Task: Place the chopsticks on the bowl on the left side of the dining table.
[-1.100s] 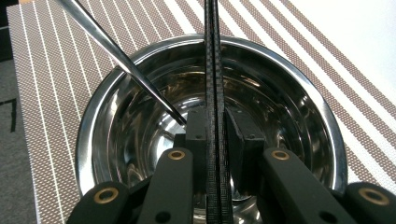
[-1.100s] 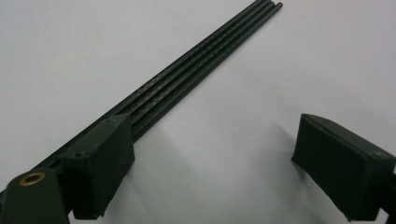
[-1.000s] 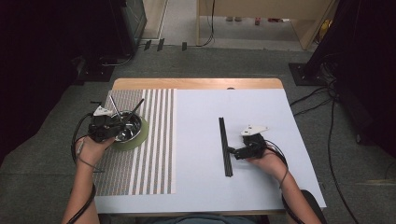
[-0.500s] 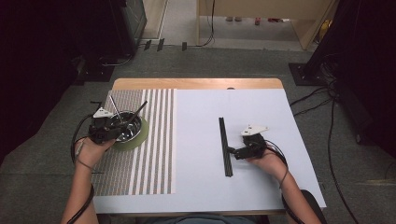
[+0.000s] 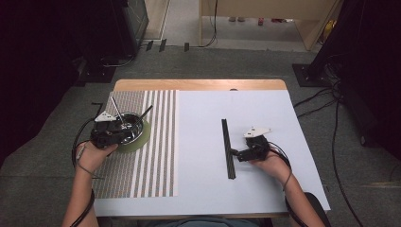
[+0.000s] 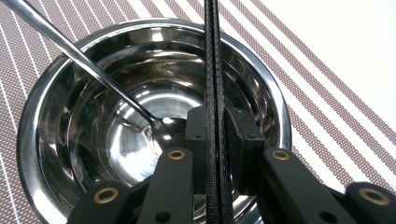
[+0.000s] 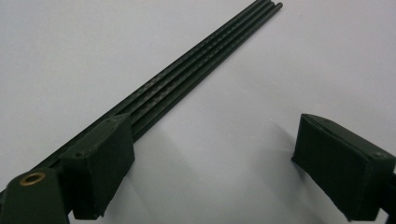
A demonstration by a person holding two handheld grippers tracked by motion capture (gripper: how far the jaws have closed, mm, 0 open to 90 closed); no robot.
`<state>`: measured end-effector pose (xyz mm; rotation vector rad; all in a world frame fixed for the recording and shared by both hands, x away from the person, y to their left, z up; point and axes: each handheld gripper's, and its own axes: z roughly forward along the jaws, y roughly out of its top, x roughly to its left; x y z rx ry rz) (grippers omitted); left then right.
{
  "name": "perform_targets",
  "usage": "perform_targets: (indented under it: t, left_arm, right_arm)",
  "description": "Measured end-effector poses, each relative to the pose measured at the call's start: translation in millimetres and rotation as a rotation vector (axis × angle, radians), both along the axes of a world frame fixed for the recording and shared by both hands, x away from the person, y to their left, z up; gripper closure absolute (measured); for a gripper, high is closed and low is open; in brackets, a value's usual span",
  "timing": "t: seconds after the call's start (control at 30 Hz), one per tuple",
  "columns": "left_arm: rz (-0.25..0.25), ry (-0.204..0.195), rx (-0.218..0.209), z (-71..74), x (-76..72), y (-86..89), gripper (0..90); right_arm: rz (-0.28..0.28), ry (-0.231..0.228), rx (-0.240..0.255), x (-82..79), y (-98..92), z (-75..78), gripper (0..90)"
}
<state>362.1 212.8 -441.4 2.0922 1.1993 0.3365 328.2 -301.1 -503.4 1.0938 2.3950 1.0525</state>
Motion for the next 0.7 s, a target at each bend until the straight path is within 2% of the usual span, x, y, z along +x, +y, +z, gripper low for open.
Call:
perform_targets:
  t: [0.13, 0.4, 0.53, 0.7]
  left_arm:
    - [0.002, -0.007, 0.001, 0.0, -0.2, -0.3, 75.2]
    - [0.033, -0.034, -0.030, 8.2, -5.9, 1.1, 64.5]
    - [0.056, -0.062, -0.006, 8.9, -13.8, 0.4, 57.2]
    - [0.078, -0.083, -0.007, 14.5, -21.3, -0.6, 48.1]
  right_arm:
    - [0.000, 0.000, 0.000, 0.0, 0.0, 0.0, 11.8]
    - [0.000, 0.000, 0.001, 0.0, 0.0, -0.1, 11.8]
    - [0.000, 0.000, 0.002, -0.1, 0.0, 0.0, 11.9]
    - [0.000, 0.000, 0.002, -0.1, 0.0, -0.1, 11.9]
